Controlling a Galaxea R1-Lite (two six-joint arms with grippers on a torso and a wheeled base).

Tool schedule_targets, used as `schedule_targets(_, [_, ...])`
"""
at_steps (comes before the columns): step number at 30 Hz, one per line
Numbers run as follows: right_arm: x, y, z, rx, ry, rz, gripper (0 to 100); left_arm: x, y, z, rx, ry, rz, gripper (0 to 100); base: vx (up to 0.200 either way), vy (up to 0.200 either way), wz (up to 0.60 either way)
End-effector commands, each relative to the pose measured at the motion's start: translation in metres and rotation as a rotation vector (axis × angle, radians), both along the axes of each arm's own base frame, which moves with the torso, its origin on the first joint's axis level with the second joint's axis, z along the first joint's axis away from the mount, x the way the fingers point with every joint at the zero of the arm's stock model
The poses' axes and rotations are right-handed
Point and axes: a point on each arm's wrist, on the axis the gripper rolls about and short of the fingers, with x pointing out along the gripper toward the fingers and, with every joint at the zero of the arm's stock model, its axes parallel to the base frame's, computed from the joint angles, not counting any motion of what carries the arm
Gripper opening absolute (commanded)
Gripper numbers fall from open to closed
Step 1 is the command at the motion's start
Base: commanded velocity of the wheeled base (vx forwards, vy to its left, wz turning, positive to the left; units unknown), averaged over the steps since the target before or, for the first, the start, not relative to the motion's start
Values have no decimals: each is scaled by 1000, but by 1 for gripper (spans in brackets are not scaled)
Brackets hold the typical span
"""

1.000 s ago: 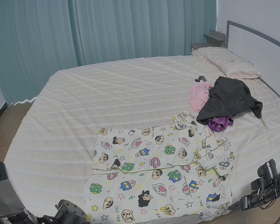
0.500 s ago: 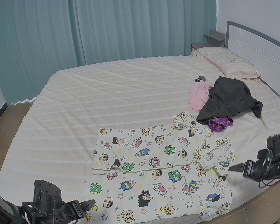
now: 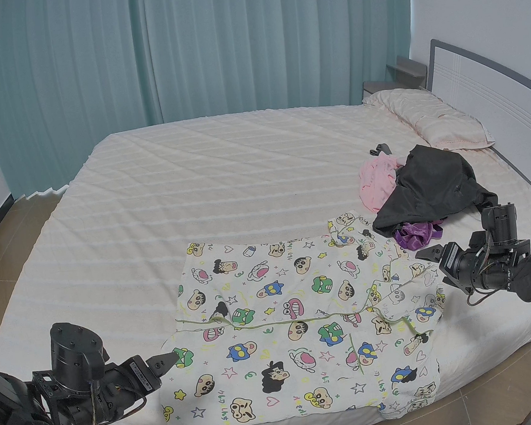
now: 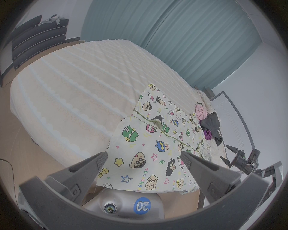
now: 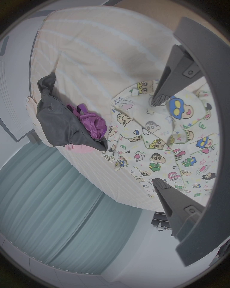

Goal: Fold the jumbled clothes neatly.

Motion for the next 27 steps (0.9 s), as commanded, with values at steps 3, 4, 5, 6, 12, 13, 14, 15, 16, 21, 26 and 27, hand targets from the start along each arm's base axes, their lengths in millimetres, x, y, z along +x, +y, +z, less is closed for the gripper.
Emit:
schedule_targets(3, [27,-2,-11,-3,6,-22,100,-3,2,1,-9,-8,5,100,200,0,0])
schedule_targets(4, [28,-2,-10,-2,1,-23,100,-3,2,1,-9,-6,6,100,200,0,0])
schedule_targets(5, [34,-3,-10,-3,-3,-28,100,-4,2,1,-14,-5,10,100,200,0,0])
schedule_targets(6, [40,-6,-10,-4,-11,-39,100,-5,3,1,-19,-3,13,100,0,0,0])
schedule_targets(12, [72,-6,-19,-27,-31,-83,100,-9,6,1,-33,2,28,100,0,0,0])
schedule_targets(13, [77,-5,-21,-31,-33,-90,100,-10,6,1,-39,1,34,100,0,0,0])
schedule_targets(14, [79,-5,-22,-32,-34,-95,100,-10,6,1,-42,2,37,100,0,0,0])
schedule_targets(15, [86,-4,-24,-26,-37,-108,100,-10,6,1,-55,2,50,100,0,0,0])
schedule_targets(16, [90,-4,-24,-19,-41,-114,100,-10,6,2,-65,-1,53,100,0,0,0])
schedule_targets(21, [104,-4,-30,-17,-15,-122,100,-11,6,3,-69,-3,48,100,160,0,0])
schedule_targets(26, [114,-5,-37,-20,0,-129,100,-12,6,2,-65,5,44,100,80,0,0])
schedule_targets(27, [115,-5,-38,-21,2,-129,100,-12,6,2,-65,7,44,100,0,0,0])
